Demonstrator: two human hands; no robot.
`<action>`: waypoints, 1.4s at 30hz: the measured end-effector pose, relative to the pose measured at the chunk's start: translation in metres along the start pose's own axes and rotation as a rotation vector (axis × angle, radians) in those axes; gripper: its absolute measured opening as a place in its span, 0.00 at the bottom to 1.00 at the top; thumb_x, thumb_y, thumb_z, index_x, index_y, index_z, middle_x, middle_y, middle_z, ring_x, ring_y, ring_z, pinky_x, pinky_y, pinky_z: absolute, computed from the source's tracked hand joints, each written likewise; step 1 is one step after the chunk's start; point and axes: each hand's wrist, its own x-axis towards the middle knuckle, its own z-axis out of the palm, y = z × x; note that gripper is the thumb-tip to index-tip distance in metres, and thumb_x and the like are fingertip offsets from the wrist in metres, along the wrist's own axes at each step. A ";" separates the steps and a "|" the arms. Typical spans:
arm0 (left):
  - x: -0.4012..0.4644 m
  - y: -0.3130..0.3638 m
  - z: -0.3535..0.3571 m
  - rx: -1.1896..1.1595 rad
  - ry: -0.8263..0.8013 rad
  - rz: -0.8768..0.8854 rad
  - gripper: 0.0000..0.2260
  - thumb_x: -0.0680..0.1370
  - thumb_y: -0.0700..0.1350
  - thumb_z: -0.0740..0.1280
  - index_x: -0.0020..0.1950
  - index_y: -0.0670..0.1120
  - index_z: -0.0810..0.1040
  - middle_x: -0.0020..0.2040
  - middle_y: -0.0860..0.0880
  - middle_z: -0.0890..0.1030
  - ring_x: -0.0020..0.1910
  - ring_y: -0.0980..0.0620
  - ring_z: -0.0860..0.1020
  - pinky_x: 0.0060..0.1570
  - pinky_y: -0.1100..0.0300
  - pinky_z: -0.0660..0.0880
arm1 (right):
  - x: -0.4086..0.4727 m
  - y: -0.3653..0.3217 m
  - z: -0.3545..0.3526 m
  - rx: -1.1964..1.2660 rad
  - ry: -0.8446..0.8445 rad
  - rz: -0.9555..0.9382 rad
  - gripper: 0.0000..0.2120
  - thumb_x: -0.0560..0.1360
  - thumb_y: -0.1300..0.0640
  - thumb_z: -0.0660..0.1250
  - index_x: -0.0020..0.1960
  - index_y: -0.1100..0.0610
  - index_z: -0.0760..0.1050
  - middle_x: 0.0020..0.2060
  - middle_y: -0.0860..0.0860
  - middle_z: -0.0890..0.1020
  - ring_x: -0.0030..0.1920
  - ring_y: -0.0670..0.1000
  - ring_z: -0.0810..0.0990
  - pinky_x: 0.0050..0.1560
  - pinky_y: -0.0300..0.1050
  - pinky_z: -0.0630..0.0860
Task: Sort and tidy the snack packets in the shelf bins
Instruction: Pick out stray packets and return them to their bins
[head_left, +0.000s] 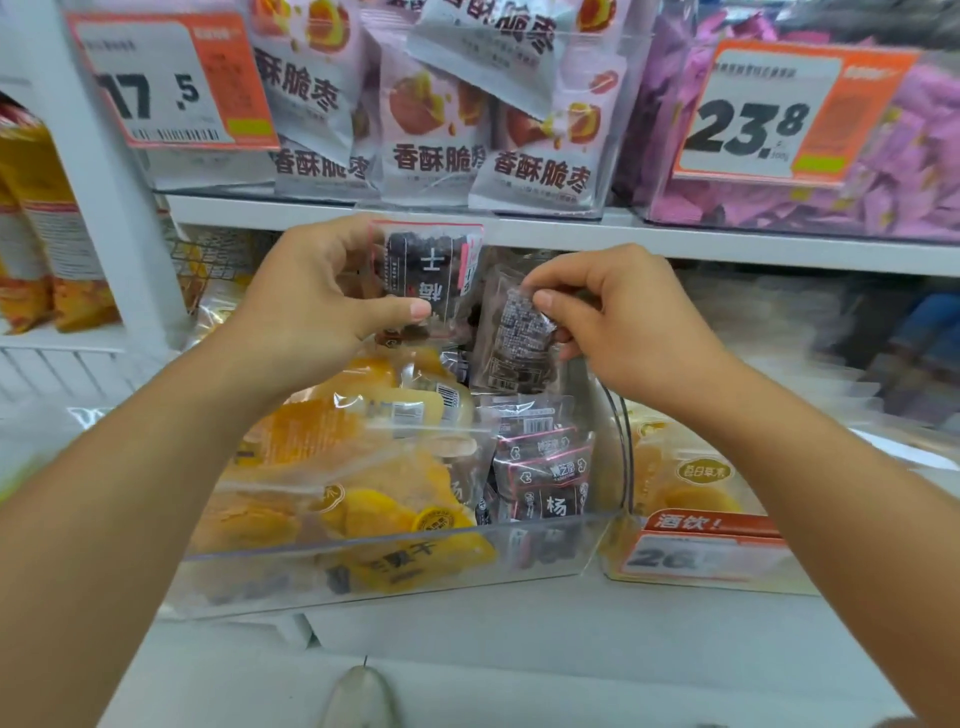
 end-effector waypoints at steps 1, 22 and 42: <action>0.000 0.000 -0.001 0.004 -0.003 0.018 0.16 0.71 0.40 0.77 0.50 0.58 0.81 0.49 0.53 0.86 0.49 0.51 0.84 0.56 0.51 0.80 | 0.001 0.002 -0.003 -0.022 -0.025 -0.007 0.08 0.80 0.61 0.67 0.54 0.54 0.84 0.36 0.46 0.81 0.34 0.46 0.81 0.41 0.43 0.83; -0.003 0.025 0.012 -0.049 0.057 0.163 0.16 0.72 0.44 0.75 0.57 0.56 0.79 0.50 0.50 0.85 0.46 0.51 0.84 0.46 0.56 0.82 | -0.015 0.009 -0.010 -0.468 -0.026 -0.046 0.11 0.76 0.52 0.72 0.58 0.50 0.81 0.48 0.51 0.84 0.50 0.54 0.82 0.54 0.54 0.79; 0.012 0.016 0.065 0.716 -0.350 0.248 0.25 0.66 0.58 0.80 0.59 0.56 0.75 0.61 0.63 0.68 0.60 0.54 0.71 0.63 0.53 0.72 | -0.040 0.025 -0.027 0.500 -0.076 0.011 0.11 0.75 0.60 0.71 0.57 0.55 0.82 0.50 0.51 0.87 0.52 0.51 0.85 0.56 0.45 0.81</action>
